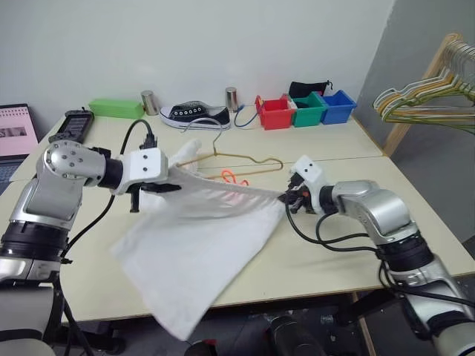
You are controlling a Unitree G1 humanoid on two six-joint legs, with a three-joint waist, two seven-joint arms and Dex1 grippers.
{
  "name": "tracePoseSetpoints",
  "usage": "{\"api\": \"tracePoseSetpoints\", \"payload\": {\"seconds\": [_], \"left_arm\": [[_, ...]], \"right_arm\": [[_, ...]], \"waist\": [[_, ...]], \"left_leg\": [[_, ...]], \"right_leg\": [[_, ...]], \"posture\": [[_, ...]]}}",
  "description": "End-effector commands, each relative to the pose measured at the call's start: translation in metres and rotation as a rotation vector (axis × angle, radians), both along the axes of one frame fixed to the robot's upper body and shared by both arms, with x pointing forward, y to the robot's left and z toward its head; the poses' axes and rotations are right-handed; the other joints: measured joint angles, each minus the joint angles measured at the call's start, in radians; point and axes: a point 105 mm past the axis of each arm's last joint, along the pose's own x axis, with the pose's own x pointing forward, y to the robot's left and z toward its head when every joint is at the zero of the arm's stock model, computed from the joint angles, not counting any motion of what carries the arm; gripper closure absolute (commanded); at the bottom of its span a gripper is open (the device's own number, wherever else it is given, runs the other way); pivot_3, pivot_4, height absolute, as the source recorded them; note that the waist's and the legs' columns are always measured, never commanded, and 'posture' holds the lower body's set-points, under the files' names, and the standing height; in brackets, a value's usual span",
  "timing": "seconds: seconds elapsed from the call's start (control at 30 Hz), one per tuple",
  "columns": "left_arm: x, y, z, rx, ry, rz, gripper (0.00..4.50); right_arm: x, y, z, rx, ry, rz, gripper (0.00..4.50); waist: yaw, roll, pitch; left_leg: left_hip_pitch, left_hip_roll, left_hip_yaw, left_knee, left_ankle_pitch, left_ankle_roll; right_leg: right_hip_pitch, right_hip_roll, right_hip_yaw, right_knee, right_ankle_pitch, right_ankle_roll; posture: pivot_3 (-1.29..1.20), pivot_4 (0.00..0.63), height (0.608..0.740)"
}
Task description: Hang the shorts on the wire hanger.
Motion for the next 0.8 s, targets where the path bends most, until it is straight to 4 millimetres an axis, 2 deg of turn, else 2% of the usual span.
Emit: {"api": "tracePoseSetpoints", "payload": {"seconds": [0.03,0.23,0.63,0.8], "left_arm": [[-0.003,0.006,0.021,-0.008,-0.058,0.013,4.42],[-0.003,0.005,0.015,-0.004,-0.036,0.011,4.42],[0.000,0.029,-0.003,0.197,-0.043,0.021,4.42],[0.006,0.028,-0.007,0.221,-0.069,0.017,4.42]], "right_arm": [[0.013,-0.012,0.020,-0.062,-0.129,-0.009,4.49],[0.014,-0.011,0.028,-0.075,-0.175,0.013,4.49],[0.010,-0.025,0.048,-0.128,-0.216,0.036,4.49],[0.011,-0.019,0.075,-0.139,-0.299,0.063,4.49]], "waist": [[0.000,0.000,0.000],[0.000,0.000,0.000],[-0.002,0.000,0.000],[-0.007,0.000,0.000]], "left_leg": [[0.000,0.000,0.000,0.000,0.000,0.000],[0.000,0.000,0.000,0.000,0.000,0.000],[0.000,0.000,0.000,0.000,0.000,0.000],[0.000,0.000,0.000,0.000,0.000,0.000]], "right_leg": [[0.000,0.000,0.000,0.000,0.000,0.000],[0.000,0.000,0.000,0.000,0.000,0.000],[0.000,0.000,0.000,0.000,0.000,0.000],[0.000,0.000,0.000,0.000,0.000,0.000]], "posture": [[-0.18,0.027,0.740],[-0.18,0.027,0.740],[-0.21,0.033,0.740],[-0.23,0.030,0.740]]}}
